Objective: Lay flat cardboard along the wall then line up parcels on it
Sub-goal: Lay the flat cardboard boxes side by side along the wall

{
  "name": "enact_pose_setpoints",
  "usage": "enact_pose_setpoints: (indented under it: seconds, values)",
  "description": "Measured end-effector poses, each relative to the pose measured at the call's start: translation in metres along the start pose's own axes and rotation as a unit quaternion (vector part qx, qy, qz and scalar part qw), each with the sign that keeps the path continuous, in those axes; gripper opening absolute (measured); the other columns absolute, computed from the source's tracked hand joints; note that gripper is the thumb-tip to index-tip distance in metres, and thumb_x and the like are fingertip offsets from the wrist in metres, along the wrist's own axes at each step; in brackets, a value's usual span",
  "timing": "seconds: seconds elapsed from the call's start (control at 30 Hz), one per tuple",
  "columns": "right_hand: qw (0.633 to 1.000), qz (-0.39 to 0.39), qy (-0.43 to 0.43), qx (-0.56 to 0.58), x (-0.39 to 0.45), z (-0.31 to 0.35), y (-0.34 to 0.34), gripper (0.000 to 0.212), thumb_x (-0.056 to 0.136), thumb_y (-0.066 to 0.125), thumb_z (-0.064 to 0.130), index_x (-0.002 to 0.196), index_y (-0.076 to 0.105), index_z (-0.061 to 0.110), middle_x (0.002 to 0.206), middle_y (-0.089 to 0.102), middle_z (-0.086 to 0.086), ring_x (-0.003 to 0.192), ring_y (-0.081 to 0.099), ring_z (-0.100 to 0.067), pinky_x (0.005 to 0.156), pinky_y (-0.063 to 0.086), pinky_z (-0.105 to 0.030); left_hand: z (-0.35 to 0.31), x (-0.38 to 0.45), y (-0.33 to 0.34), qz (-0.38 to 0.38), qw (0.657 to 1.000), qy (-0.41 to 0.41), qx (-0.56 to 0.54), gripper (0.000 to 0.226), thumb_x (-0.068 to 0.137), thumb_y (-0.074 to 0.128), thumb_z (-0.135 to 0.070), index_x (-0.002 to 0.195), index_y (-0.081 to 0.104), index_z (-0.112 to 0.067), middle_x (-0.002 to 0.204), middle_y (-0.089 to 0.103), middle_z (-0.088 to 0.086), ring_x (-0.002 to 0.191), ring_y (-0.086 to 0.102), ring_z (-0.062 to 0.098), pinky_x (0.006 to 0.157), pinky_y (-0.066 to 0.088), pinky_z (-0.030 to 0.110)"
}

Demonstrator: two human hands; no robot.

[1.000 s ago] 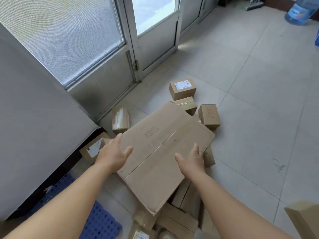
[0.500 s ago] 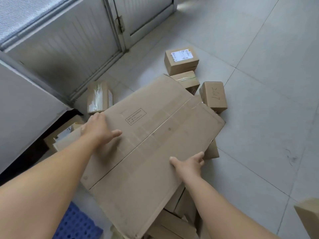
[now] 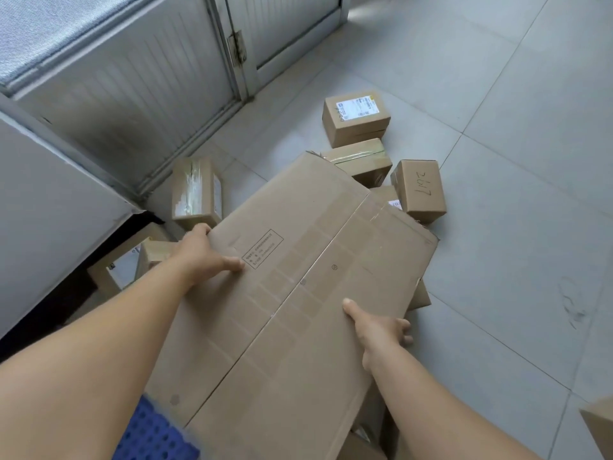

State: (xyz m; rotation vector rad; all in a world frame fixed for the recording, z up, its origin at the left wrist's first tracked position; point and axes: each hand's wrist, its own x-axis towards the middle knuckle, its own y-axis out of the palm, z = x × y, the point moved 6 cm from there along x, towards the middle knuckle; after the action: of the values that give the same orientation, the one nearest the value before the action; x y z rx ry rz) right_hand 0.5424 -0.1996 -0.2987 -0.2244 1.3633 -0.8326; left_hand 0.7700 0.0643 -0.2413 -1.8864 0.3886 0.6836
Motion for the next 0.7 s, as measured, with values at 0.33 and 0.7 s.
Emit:
enact_pose_setpoints:
  seconds: [0.33, 0.7]
  values:
    - [0.995, -0.022, -0.095, -0.037, -0.056, 0.012, -0.010, 0.103, 0.054, 0.081, 0.059, 0.127, 0.031, 0.006, 0.124, 0.033, -0.012, 0.117, 0.040, -0.036, 0.100, 0.036, -0.044, 0.035, -0.054, -0.042, -0.054, 0.996, -0.024, -0.071, 0.074, 0.064, 0.085, -0.039, 0.127, 0.051, -0.018, 0.124, 0.048, 0.008, 0.116, 0.046, 0.029, 0.095, 0.039, 0.038]
    - [0.965, 0.045, -0.251, -0.060, -0.202, 0.040, 0.011, 0.108, 0.061, 0.083, 0.050, 0.141, 0.022, 0.008, 0.140, 0.025, -0.013, 0.130, 0.030, -0.036, 0.104, 0.031, -0.045, 0.153, -0.172, -0.136, -0.143, 0.967, -0.073, -0.199, 0.073, 0.066, 0.083, -0.035, 0.128, 0.046, -0.023, 0.125, 0.041, 0.007, 0.118, 0.046, 0.029, 0.099, 0.040, 0.039]
